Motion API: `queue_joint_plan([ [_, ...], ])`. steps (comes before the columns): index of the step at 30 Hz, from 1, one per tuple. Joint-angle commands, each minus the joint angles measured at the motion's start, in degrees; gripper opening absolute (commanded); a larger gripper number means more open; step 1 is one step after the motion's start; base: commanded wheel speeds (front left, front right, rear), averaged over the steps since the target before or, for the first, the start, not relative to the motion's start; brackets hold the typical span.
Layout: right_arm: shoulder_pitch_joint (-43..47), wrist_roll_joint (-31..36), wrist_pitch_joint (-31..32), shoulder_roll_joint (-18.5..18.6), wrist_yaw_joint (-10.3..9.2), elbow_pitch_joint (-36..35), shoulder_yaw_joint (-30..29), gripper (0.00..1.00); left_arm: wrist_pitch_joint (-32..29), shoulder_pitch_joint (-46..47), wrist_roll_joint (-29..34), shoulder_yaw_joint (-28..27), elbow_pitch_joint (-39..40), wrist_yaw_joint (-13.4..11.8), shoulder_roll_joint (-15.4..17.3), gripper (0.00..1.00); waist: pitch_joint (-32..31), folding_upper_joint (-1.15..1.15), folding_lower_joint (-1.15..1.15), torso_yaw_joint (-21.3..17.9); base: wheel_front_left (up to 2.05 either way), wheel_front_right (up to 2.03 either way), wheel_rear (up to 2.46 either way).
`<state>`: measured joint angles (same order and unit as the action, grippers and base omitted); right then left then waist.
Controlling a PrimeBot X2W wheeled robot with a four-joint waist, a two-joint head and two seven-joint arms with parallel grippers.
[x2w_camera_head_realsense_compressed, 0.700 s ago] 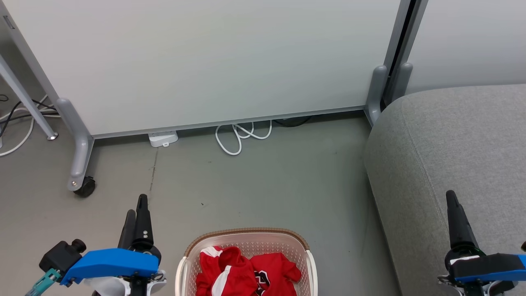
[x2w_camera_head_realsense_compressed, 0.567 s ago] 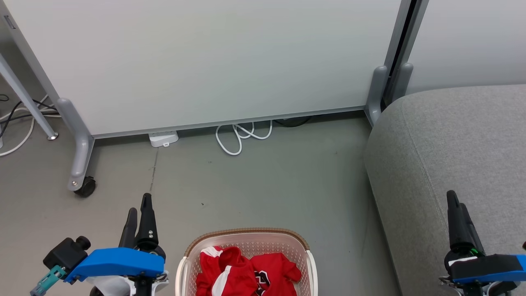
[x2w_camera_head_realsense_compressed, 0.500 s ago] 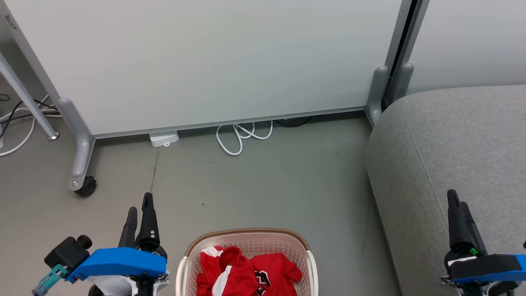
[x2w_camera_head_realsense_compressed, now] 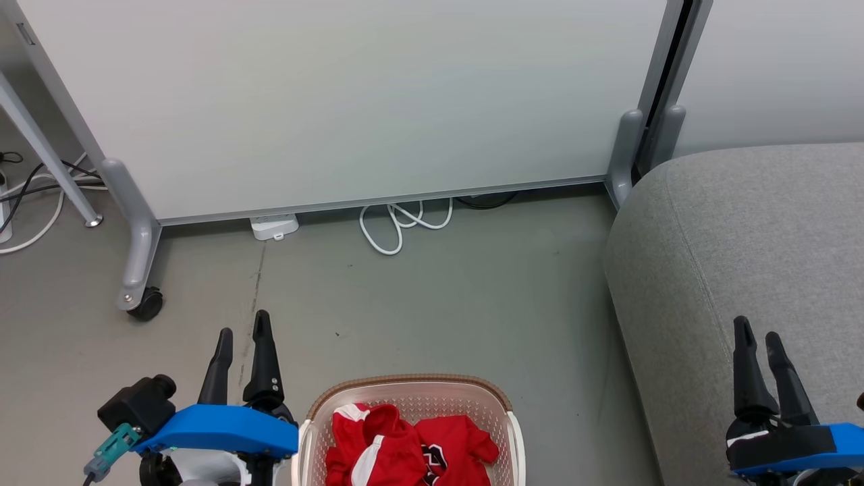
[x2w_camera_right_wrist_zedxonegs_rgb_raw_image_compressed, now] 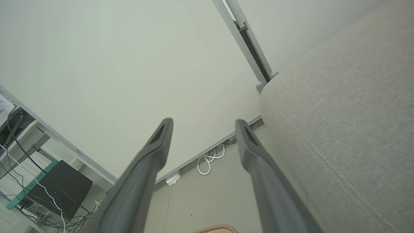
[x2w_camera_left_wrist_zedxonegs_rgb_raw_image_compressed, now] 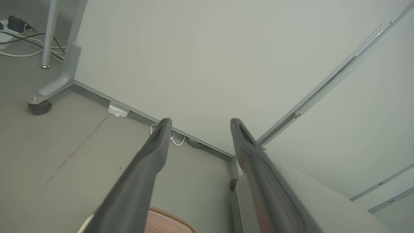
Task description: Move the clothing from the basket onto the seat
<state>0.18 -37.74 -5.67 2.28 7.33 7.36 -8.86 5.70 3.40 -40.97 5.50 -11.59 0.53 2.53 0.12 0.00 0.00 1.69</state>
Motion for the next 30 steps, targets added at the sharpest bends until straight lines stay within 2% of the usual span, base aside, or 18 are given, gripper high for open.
queue_joint_plan([
  [1,0.0,2.4,-0.7,0.5,0.15,-1.1,-0.2,1.00,0.7,1.3,2.3,0.5,0.7,-0.2,0.4,1.00,0.0,0.00,0.00,0.1,0.00,0.00,0.00],
  [13,0.8,11.1,-2.7,0.6,0.15,-1.9,-0.6,1.00,2.7,1.3,10.0,2.1,0.5,-0.9,0.4,1.00,-0.1,0.00,0.00,0.4,0.00,0.00,0.00],
  [30,1.8,22.7,-4.6,0.7,0.17,-1.6,-0.7,1.00,5.1,1.3,17.9,4.1,-1.6,-1.4,0.4,1.00,-0.1,0.00,0.00,0.9,0.00,0.00,0.00],
])
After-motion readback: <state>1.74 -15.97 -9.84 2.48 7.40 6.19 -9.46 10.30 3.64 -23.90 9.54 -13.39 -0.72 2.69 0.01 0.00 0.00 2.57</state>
